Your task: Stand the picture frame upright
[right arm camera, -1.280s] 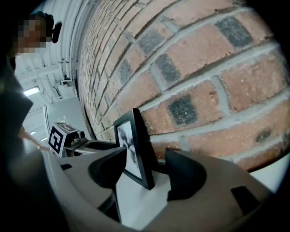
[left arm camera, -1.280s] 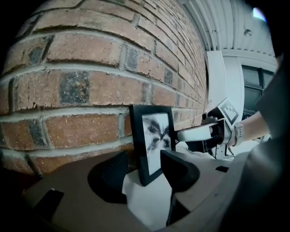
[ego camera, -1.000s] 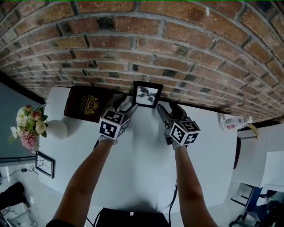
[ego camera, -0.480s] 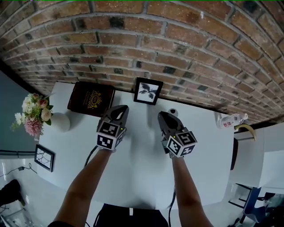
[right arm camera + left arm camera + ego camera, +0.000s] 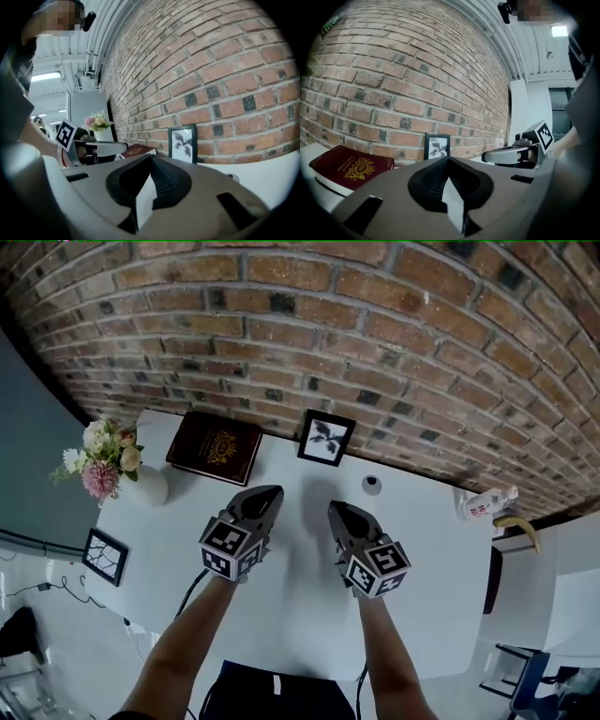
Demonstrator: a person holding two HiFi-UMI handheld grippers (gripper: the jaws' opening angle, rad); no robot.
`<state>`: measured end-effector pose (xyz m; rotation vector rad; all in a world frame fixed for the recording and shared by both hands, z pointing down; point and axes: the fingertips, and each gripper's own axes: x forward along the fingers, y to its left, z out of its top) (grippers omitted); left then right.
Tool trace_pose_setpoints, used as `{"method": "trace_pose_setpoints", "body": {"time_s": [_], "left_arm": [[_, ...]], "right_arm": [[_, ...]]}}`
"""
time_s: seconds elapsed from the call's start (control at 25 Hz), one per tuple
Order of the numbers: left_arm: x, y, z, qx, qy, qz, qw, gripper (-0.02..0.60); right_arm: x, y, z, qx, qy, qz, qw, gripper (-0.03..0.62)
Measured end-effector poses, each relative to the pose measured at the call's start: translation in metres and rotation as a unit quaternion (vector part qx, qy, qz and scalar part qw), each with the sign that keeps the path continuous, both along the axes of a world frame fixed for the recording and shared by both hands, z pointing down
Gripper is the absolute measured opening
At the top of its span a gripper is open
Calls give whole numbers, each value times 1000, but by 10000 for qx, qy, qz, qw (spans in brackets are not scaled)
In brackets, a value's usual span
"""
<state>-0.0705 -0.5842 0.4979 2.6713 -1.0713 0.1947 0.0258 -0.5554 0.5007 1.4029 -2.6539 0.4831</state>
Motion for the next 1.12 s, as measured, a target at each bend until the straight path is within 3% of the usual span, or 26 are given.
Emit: {"method": "trace_pose_setpoints", "body": {"time_s": [0.48, 0.8, 1.12], "left_arm": [[0, 88, -43, 59, 327, 196, 9993, 0], [-2, 138, -57, 225, 306, 55, 9993, 0], [-9, 181, -78, 507, 288, -28, 9983, 0]], "right_arm": [[-20, 76, -49, 302, 77, -406, 9987, 5], [-14, 121, -71, 494, -1, -392, 9980, 5], [-14, 166, -81, 757, 247, -372, 9961, 5]]}}
